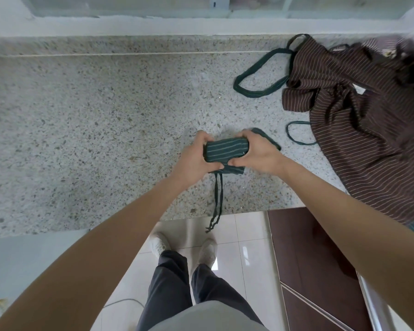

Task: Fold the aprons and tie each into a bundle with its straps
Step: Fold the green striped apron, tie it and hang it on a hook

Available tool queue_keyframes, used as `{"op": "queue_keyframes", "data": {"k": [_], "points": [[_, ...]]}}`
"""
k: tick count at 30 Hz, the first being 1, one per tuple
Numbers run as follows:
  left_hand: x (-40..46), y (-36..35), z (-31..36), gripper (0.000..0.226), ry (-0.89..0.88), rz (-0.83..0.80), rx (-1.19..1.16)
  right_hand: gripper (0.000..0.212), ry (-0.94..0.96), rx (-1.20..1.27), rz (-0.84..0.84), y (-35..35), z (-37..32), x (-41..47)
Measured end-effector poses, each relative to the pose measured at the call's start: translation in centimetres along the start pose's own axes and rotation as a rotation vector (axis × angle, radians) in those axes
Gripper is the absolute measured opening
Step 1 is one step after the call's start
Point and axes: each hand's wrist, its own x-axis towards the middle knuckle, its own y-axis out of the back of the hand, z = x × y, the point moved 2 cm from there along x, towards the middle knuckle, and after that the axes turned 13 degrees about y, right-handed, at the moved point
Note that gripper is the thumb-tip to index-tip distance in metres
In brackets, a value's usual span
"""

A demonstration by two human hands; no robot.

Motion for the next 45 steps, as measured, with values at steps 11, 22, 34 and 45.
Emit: {"op": "queue_keyframes", "data": {"k": [11,22,34,45], "points": [[1.1,0.6,0.1,0.025,0.284,-0.088,-0.170,0.019,-0.076,0.422,0.291,1.9,-1.4,0.5],[0.5,2.8,5.2,0.025,-0.208,-0.101,0.727,0.023,-0.088,0.069,0.155,1.9,-1.2,1.9],[4.0,6.5,9.1,0.011,-0.260,-0.157,0.343,0.026,-0.105,0.185,-0.159,3.2,-2.2,2.3],[2.9,4.1,6.5,0.021,-0.282,-0.029,0.326,0.025,-0.168,0.349,-0.105,2.5,-1.6,0.7]]}}
